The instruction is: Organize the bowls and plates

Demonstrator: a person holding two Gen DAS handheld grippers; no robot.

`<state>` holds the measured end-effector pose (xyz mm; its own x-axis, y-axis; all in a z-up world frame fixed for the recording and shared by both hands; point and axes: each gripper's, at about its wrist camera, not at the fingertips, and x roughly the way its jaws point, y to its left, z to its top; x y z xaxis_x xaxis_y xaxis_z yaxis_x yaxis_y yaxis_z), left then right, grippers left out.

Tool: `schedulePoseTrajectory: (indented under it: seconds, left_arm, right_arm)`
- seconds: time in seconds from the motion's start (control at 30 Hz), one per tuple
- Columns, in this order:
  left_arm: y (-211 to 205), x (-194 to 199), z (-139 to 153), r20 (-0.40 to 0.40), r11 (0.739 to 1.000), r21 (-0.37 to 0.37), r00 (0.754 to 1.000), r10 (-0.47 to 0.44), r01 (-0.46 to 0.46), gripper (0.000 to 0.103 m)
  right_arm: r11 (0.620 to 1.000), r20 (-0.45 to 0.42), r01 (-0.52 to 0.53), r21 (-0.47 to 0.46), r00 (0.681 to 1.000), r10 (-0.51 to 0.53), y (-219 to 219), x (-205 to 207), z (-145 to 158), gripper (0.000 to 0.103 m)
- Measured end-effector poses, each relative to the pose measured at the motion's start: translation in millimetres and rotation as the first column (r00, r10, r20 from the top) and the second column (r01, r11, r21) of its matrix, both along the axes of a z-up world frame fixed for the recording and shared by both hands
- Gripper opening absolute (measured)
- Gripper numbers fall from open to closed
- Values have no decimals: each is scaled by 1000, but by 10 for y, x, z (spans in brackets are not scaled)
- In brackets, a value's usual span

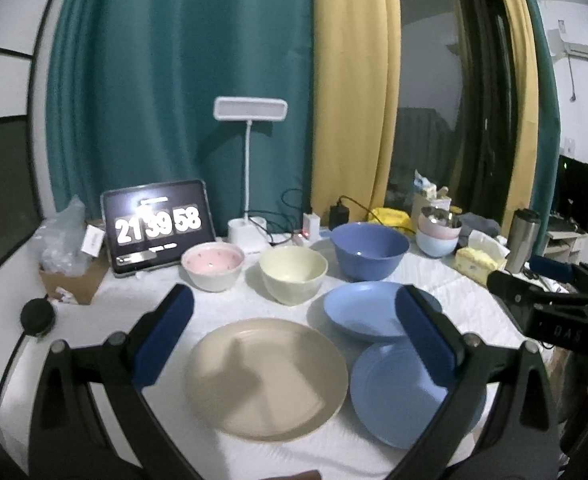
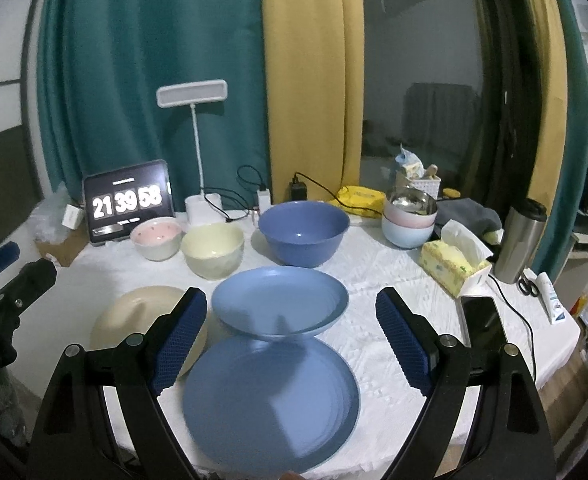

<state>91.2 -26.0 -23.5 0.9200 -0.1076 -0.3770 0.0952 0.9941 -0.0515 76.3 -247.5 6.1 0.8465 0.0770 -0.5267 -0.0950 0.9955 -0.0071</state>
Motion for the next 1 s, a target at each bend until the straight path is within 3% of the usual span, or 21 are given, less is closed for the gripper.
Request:
schedulePoseTrajectory:
  seconds: [0.6,1.0]
  left_arm:
    - [-453,1175,-512,-217,997,22,974,-63,69,101]
    - [-741,1705,-914,-353,994,34,932,-81,100,101]
  right_arm:
    - [999,-167,46,29,985,-40,-442,1045,-515,89]
    - [997,-258,53,64,966,-35,-678,1538,-932,89]
